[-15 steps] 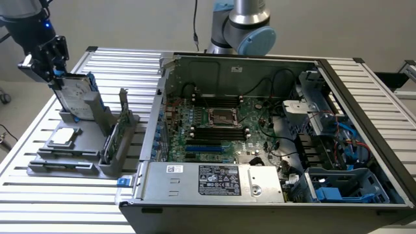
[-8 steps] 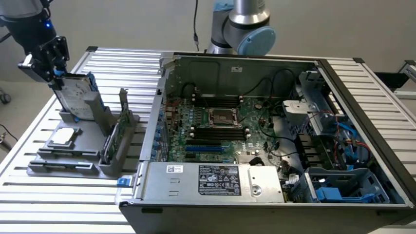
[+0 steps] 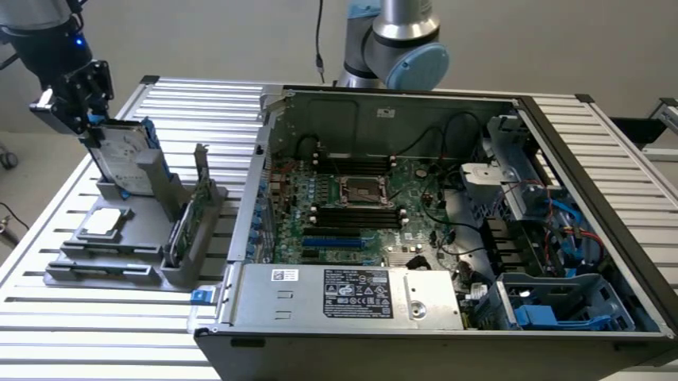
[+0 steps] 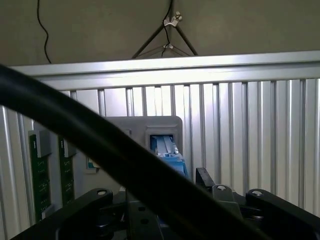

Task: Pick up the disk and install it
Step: 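Pick up the disk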

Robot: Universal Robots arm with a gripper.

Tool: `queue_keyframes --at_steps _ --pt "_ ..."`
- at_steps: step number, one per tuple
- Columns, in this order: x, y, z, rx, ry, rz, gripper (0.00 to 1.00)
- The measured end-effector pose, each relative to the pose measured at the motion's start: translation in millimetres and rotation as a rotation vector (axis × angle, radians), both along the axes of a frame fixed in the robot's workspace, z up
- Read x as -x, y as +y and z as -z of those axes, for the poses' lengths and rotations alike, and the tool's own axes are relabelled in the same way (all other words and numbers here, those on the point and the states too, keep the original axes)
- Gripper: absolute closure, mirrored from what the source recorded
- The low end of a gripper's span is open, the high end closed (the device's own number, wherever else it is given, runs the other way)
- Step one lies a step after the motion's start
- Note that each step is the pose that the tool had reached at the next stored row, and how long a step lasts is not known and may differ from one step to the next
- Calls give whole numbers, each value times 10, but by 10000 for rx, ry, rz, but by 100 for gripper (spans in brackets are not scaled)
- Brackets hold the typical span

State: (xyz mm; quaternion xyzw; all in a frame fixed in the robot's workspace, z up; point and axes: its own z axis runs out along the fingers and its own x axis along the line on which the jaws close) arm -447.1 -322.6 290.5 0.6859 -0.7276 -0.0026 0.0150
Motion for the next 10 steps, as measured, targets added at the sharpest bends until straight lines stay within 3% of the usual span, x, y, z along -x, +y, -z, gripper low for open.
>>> queue_keyframes --at_steps 4,6,10 --pt "0 2 1 2 -1 18 54" --pt "0 3 1 2 -1 30 66" --pt "0 3 1 4 -1 75 67"
